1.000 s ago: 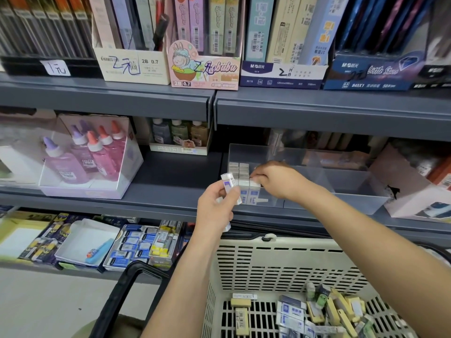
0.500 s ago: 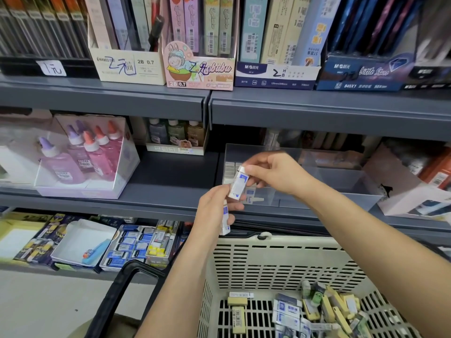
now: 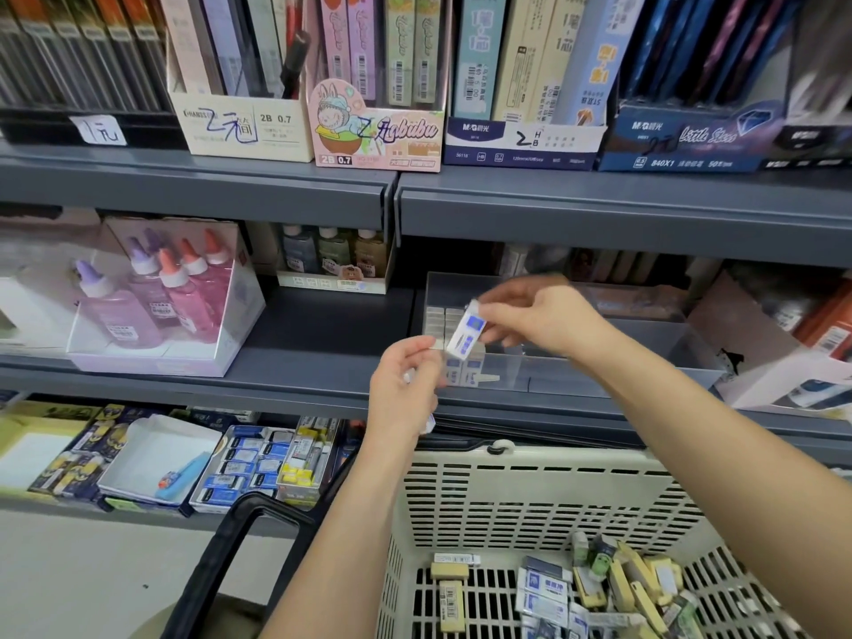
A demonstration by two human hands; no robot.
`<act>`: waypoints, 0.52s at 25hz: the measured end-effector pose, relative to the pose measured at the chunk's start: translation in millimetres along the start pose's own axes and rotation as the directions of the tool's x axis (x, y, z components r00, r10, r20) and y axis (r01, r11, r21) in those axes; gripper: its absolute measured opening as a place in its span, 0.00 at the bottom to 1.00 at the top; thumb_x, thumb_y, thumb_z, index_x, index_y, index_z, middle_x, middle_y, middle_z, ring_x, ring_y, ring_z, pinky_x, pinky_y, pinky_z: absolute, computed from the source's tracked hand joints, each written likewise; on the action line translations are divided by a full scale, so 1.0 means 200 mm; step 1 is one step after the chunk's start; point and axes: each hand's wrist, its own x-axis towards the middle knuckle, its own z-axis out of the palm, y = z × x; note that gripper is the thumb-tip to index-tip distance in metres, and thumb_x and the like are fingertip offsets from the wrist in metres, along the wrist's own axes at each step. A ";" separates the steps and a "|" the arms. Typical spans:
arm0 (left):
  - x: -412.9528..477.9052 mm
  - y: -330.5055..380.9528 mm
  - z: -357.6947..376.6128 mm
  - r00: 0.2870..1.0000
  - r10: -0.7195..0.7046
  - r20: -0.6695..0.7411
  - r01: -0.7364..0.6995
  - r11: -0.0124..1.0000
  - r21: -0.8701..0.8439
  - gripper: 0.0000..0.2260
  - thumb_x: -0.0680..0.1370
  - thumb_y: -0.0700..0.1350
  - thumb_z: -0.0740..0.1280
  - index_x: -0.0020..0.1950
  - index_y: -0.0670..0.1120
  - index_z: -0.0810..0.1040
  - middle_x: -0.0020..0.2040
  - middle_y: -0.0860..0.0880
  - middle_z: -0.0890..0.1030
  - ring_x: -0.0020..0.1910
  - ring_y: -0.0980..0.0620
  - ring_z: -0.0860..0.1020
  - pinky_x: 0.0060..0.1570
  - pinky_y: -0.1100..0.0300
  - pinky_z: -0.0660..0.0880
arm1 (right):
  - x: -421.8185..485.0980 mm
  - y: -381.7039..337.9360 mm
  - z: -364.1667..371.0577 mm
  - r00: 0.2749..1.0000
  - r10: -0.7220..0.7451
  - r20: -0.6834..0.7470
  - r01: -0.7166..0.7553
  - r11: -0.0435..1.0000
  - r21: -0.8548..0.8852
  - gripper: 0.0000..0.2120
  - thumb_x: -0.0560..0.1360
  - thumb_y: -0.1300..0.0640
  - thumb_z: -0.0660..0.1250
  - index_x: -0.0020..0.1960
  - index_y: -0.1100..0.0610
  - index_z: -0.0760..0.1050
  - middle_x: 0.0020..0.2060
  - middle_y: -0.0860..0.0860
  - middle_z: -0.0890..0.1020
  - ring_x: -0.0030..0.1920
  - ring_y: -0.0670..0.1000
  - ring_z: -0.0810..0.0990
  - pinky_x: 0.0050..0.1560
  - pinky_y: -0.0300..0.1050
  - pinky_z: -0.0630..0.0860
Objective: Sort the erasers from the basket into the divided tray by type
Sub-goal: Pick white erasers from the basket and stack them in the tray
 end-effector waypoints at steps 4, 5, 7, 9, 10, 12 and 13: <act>0.03 0.00 -0.02 0.993 -0.063 -0.097 0.060 0.997 -0.040 0.15 0.73 0.30 0.56 0.47 0.48 0.76 0.44 0.52 0.78 0.38 0.58 0.75 0.35 0.65 0.71 | 0.08 0.01 -0.05 0.980 -0.102 -0.170 0.012 0.887 -0.461 0.04 0.74 0.54 0.67 0.42 0.46 0.76 0.38 0.44 0.80 0.41 0.46 0.79 0.45 0.38 0.73; 0.03 -0.01 -0.02 0.992 -0.053 -0.111 0.054 0.999 0.001 0.15 0.74 0.31 0.56 0.46 0.49 0.75 0.45 0.52 0.77 0.39 0.57 0.74 0.37 0.65 0.71 | 0.09 0.03 -0.04 0.987 -0.093 -0.131 0.012 0.857 -0.516 0.04 0.74 0.54 0.67 0.43 0.45 0.76 0.39 0.44 0.80 0.42 0.47 0.79 0.45 0.37 0.71; 0.02 -0.01 -0.02 0.991 -0.010 -0.132 0.020 0.997 0.072 0.12 0.77 0.34 0.60 0.47 0.52 0.73 0.46 0.51 0.76 0.40 0.56 0.74 0.36 0.67 0.72 | 0.11 0.07 0.00 0.997 -0.035 -0.062 -0.004 0.845 -0.535 0.03 0.75 0.54 0.66 0.45 0.45 0.75 0.41 0.44 0.80 0.44 0.47 0.78 0.45 0.35 0.69; 0.01 -0.02 -0.02 0.989 0.039 -0.145 -0.023 0.994 0.107 0.09 0.78 0.39 0.64 0.48 0.55 0.72 0.44 0.50 0.77 0.38 0.57 0.76 0.31 0.70 0.72 | 0.13 0.12 0.04 0.999 0.011 -0.033 -0.027 0.831 -0.556 0.03 0.75 0.54 0.65 0.48 0.47 0.77 0.46 0.46 0.81 0.46 0.48 0.78 0.47 0.37 0.71; 0.01 -0.02 -0.02 0.988 0.067 -0.136 -0.053 0.993 0.110 0.09 0.77 0.40 0.65 0.49 0.56 0.72 0.44 0.50 0.78 0.37 0.57 0.77 0.32 0.70 0.74 | 0.14 0.14 0.05 1.000 0.025 -0.016 -0.030 0.820 -0.572 0.05 0.76 0.54 0.65 0.50 0.49 0.77 0.49 0.47 0.82 0.47 0.49 0.78 0.48 0.38 0.72; 0.01 -0.02 -0.02 0.991 0.096 -0.089 -0.089 0.993 0.078 0.12 0.77 0.40 0.66 0.51 0.57 0.72 0.43 0.51 0.79 0.39 0.58 0.80 0.37 0.63 0.78 | 0.15 0.17 0.06 0.999 0.031 0.018 -0.013 0.781 -0.624 0.08 0.77 0.54 0.62 0.55 0.50 0.78 0.54 0.50 0.81 0.52 0.52 0.79 0.52 0.40 0.72; 0.01 -0.01 -0.02 0.993 0.094 -0.067 -0.091 0.994 0.054 0.12 0.77 0.39 0.66 0.52 0.57 0.72 0.43 0.53 0.79 0.39 0.59 0.80 0.37 0.60 0.80 | 0.16 0.18 0.06 0.999 0.023 0.042 0.010 0.755 -0.656 0.10 0.78 0.54 0.60 0.56 0.51 0.77 0.56 0.50 0.80 0.54 0.53 0.78 0.53 0.40 0.72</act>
